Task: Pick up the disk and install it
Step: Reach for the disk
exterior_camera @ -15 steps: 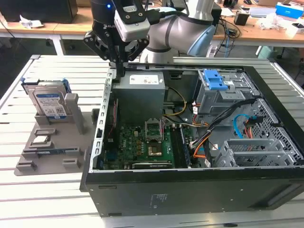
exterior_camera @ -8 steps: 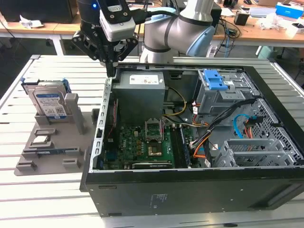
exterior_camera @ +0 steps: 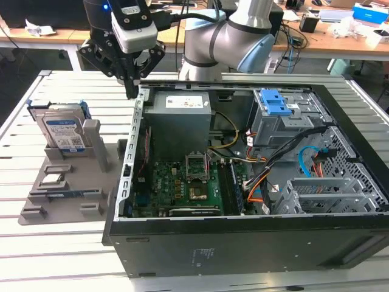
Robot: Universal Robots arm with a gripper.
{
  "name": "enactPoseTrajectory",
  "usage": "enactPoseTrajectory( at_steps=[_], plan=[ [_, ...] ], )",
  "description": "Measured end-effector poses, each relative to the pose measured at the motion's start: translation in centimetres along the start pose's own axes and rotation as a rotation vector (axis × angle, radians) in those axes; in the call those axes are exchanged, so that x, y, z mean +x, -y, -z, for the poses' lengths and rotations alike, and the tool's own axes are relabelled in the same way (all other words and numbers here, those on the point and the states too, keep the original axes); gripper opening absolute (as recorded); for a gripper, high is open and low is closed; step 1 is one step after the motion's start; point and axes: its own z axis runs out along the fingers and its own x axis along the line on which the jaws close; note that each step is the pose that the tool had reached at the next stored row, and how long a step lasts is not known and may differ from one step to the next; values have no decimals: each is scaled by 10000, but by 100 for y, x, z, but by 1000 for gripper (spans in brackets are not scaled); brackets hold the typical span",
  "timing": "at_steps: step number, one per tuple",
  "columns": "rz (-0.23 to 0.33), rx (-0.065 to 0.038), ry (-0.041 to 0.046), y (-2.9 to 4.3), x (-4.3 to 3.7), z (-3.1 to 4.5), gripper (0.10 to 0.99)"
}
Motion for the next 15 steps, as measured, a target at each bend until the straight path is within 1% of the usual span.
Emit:
enactPoseTrajectory(
  at_steps=[2, 4, 7, 15],
  plan=[
    [1, 0, 0, 6, 73, 2, 106],
    [1, 0, 0, 9, 113, 3, 106],
    [0, 0, 0, 16, 220, 6, 106],
    [0, 1, 0, 28, 370, 10, 106]
  ],
)
